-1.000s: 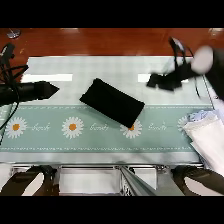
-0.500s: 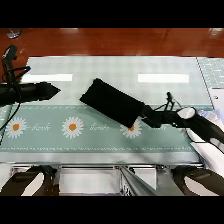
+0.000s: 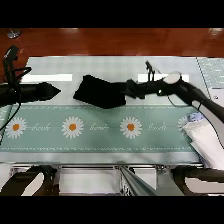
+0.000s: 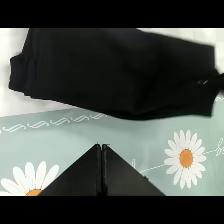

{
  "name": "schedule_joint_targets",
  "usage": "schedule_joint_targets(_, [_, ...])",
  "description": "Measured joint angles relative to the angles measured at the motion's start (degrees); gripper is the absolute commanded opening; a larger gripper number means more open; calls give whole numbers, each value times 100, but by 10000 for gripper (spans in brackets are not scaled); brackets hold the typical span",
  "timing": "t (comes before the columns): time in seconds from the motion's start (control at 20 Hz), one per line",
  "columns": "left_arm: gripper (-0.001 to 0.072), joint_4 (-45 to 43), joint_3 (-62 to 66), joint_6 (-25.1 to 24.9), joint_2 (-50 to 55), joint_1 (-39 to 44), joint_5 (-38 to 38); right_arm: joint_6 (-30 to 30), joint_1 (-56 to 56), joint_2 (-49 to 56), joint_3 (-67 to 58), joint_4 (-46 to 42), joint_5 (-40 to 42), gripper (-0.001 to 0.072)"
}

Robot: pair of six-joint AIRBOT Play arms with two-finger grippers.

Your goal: Fold the shirts.

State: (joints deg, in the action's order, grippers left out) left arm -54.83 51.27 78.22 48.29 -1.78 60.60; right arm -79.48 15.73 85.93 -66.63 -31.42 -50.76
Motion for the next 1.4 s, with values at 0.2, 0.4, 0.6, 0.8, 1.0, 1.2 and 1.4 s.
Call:
schedule_joint_targets(0.2, [25,0,0,-2,0,0,0,-866,-72,-87,-2214,-1843,-1150,20])
schedule_joint_targets(0.4, [24,0,0,0,0,0,2,-1473,-542,-472,-3637,-2983,-2339,20])
schedule_joint_targets(0.6, [24,0,0,0,0,0,2,-1867,-1333,-1193,-4054,-3788,-3458,18])
schedule_joint_targets(0.8, [24,0,0,0,0,0,4,-2072,-2483,-1893,-4133,-4728,-4564,19])
schedule_joint_targets(1.0, [25,26,0,0,0,4,2,-2103,-3963,-2874,-3340,-5318,-5233,20])
schedule_joint_targets(1.2, [25,42,0,0,0,105,2,-1849,-5506,-4175,-1449,-6406,-5453,22])
schedule_joint_targets(1.4, [26,44,0,-4,15,297,2,-2020,-6454,-5029,262,-7595,-5482,628])
